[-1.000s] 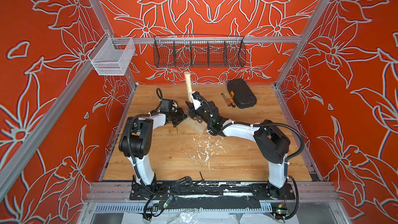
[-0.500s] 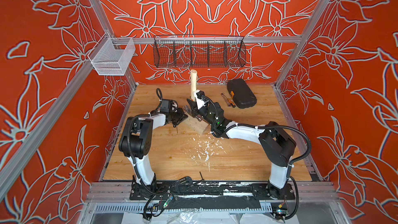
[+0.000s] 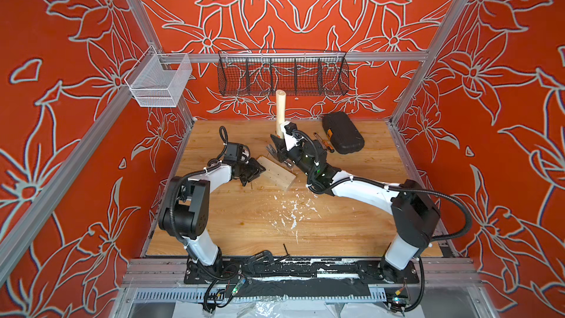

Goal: Use a claw hammer to pull out a nail
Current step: Remove the nail from the mounting plate, then pick up the nail with the hammer.

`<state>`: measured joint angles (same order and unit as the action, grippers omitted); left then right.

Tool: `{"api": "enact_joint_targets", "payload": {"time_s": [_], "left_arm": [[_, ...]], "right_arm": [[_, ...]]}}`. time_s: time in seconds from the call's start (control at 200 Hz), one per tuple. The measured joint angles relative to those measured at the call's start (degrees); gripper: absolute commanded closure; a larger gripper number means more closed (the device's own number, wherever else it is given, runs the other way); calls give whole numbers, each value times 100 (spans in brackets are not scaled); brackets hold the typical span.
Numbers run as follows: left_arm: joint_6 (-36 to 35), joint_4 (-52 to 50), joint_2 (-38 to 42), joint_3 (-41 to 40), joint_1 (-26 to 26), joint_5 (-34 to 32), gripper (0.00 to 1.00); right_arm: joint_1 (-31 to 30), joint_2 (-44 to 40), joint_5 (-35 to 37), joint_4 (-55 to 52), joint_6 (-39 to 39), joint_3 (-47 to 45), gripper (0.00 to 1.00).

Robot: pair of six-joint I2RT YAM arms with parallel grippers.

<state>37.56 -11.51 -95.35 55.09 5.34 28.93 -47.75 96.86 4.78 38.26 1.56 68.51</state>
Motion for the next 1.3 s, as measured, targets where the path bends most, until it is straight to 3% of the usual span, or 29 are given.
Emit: {"api": "enact_joint_targets", "payload": {"time_s": [0.245,0.485,0.906,1.301], "left_arm": [[-540,-584,1550,-280,125,-260,53],[-1117,-514,3018,-699,765,-575,49],[-2087,-450,3226,-745,2129,-1209,47],[-2581,-361,3062,-640,2699,-1530,48]], "right_arm": [[0,-603,142,-953,2,0,100],[-22,-1152,116,-1888,90,-264,100],[-39,-1801,-293,-2992,328,-476,100],[-55,-1954,-610,-3346,481,-476,100]]}}
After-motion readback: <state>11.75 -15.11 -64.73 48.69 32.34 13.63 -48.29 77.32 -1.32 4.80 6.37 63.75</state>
